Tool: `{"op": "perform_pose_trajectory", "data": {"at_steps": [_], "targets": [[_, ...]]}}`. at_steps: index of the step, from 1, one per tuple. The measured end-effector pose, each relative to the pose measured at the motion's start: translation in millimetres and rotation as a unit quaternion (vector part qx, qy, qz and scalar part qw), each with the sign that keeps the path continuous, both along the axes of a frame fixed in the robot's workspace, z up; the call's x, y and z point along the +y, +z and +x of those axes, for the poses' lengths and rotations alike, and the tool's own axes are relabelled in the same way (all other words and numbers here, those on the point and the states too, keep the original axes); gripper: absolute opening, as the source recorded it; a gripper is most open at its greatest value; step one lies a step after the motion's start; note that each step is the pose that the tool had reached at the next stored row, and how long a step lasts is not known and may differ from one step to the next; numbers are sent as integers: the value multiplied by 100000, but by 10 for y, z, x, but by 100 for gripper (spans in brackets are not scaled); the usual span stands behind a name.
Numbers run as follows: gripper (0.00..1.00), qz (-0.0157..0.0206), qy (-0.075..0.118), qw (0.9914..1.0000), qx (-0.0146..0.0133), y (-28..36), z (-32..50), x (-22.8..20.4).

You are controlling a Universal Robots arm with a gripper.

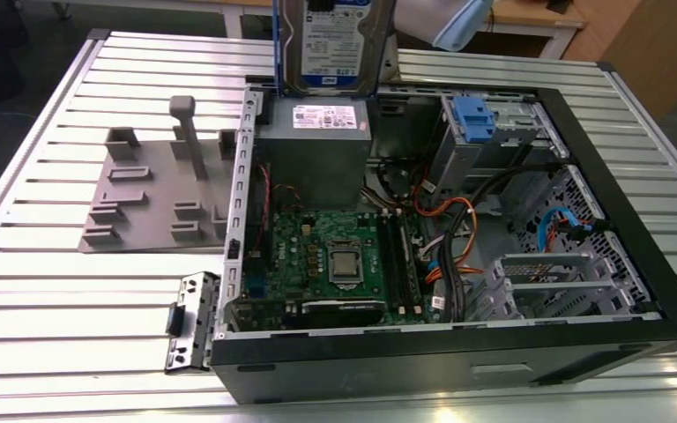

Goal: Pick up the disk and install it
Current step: 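Pick up the disk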

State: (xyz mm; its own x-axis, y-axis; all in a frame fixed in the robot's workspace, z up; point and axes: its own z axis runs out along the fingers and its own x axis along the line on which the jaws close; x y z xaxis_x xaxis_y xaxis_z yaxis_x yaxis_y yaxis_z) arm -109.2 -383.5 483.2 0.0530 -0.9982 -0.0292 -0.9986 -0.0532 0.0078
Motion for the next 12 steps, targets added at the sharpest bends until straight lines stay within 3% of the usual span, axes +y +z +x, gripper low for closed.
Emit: {"op": "perform_pose_trajectory", "data": {"at_steps": [12], "targets": [[36, 2, 2, 100000, -1, 0, 4, -114]]}}
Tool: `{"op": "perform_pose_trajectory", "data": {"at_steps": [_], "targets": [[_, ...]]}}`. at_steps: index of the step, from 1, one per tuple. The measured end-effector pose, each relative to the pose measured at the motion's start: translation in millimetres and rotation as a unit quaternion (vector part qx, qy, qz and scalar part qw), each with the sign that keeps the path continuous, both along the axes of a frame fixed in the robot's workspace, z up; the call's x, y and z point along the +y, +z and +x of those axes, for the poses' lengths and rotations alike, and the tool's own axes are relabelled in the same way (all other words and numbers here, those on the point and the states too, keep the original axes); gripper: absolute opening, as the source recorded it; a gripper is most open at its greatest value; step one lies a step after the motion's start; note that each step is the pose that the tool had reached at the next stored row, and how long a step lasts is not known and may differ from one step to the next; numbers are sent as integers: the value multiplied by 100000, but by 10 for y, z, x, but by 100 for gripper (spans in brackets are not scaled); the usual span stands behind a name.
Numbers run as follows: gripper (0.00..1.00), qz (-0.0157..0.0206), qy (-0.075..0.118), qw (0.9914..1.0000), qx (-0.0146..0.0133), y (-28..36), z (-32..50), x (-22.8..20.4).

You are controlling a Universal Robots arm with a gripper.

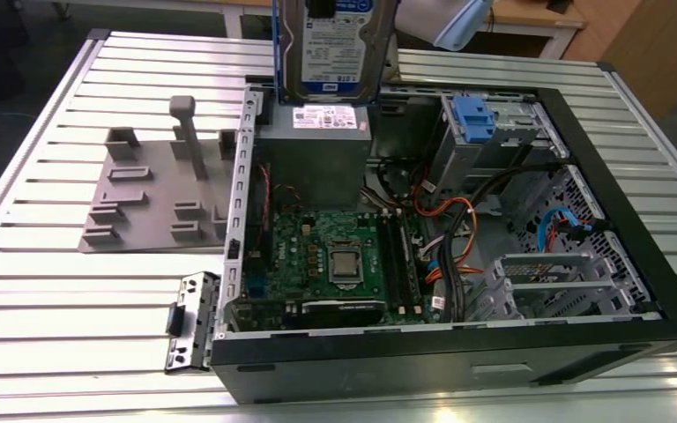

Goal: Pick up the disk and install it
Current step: 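Pick up the disk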

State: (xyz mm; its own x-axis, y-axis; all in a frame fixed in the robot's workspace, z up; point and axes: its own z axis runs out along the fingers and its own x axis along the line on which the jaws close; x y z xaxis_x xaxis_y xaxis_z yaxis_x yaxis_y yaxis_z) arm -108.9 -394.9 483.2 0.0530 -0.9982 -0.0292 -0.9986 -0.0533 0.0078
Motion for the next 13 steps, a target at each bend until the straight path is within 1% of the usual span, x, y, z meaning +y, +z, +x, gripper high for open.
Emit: {"op": "perform_pose_trajectory", "data": {"at_steps": [13], "targets": [[36, 0, 0, 100000, -1, 0, 4, -103]]}}
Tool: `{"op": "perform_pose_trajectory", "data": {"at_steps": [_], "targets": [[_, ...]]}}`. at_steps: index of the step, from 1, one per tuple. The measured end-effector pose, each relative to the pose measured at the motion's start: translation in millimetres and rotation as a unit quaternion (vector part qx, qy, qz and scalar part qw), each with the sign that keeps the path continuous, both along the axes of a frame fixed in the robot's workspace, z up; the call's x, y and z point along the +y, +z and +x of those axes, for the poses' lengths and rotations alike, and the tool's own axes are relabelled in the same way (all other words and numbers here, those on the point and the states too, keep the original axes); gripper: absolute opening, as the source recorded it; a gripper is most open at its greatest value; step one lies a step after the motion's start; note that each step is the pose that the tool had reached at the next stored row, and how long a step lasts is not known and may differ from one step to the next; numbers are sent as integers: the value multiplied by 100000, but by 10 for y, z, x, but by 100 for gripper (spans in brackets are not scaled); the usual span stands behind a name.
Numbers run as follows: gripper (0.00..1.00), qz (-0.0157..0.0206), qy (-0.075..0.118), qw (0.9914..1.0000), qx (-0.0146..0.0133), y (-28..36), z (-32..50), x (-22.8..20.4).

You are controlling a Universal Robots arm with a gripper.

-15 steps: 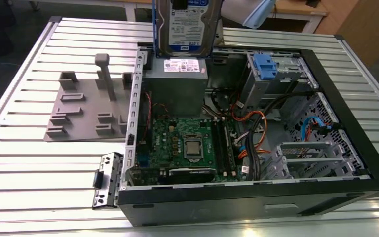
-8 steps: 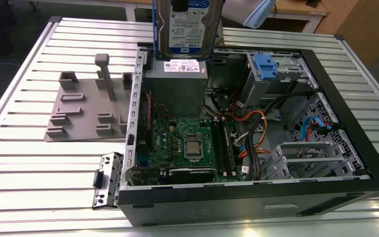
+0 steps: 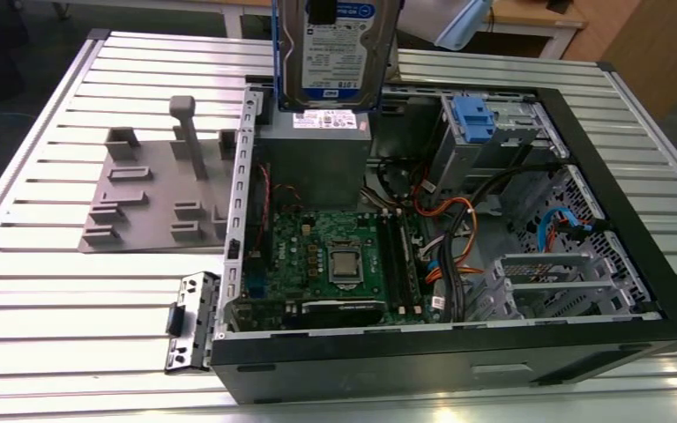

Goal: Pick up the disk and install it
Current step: 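Pick up the disk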

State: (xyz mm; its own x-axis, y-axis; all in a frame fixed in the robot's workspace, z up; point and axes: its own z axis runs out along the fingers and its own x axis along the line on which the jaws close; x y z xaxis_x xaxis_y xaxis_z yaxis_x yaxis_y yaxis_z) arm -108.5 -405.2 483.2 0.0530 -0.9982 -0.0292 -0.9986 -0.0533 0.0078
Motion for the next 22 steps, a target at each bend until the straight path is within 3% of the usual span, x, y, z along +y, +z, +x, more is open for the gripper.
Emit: {"op": "perform_pose_trajectory", "data": {"at_steps": [15, 22], "targets": [[36, 0, -1, 100000, 0, 0, 6, -93], [36, 1, -1, 100000, 1, 0, 8, -166]]}}
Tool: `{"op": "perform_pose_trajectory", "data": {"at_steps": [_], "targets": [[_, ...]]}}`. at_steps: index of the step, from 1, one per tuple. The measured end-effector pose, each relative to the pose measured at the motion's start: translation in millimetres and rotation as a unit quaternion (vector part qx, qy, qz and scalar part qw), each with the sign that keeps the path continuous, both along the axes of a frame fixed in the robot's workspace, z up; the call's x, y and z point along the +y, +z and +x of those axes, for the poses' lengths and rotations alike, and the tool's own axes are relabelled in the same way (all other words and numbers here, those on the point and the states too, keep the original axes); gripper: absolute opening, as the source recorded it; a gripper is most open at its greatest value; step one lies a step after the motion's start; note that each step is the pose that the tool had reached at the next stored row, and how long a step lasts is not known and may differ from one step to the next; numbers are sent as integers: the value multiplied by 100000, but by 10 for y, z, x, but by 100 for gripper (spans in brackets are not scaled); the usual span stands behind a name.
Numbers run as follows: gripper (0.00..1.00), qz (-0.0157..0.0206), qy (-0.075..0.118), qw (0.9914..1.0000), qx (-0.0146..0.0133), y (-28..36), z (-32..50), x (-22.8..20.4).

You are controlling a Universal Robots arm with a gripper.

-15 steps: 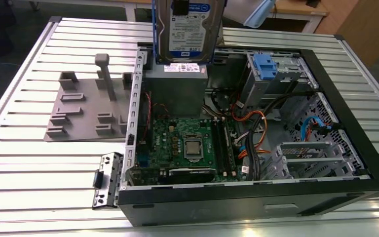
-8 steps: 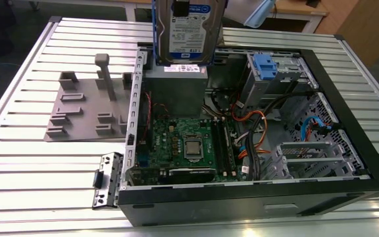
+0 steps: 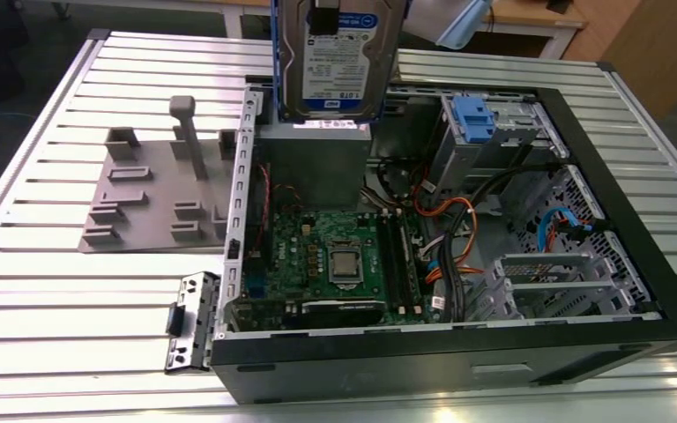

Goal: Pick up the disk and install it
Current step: 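Pick up the disk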

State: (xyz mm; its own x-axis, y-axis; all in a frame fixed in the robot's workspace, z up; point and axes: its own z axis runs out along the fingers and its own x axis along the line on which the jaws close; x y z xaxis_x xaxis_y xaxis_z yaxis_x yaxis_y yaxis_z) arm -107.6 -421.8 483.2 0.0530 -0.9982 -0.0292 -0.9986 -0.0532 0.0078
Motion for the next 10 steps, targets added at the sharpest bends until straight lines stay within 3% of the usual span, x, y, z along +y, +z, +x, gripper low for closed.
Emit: {"op": "perform_pose_trajectory", "data": {"at_steps": [10], "targets": [[36, 2, 1, 100000, -2, 0, 0, -71]]}}
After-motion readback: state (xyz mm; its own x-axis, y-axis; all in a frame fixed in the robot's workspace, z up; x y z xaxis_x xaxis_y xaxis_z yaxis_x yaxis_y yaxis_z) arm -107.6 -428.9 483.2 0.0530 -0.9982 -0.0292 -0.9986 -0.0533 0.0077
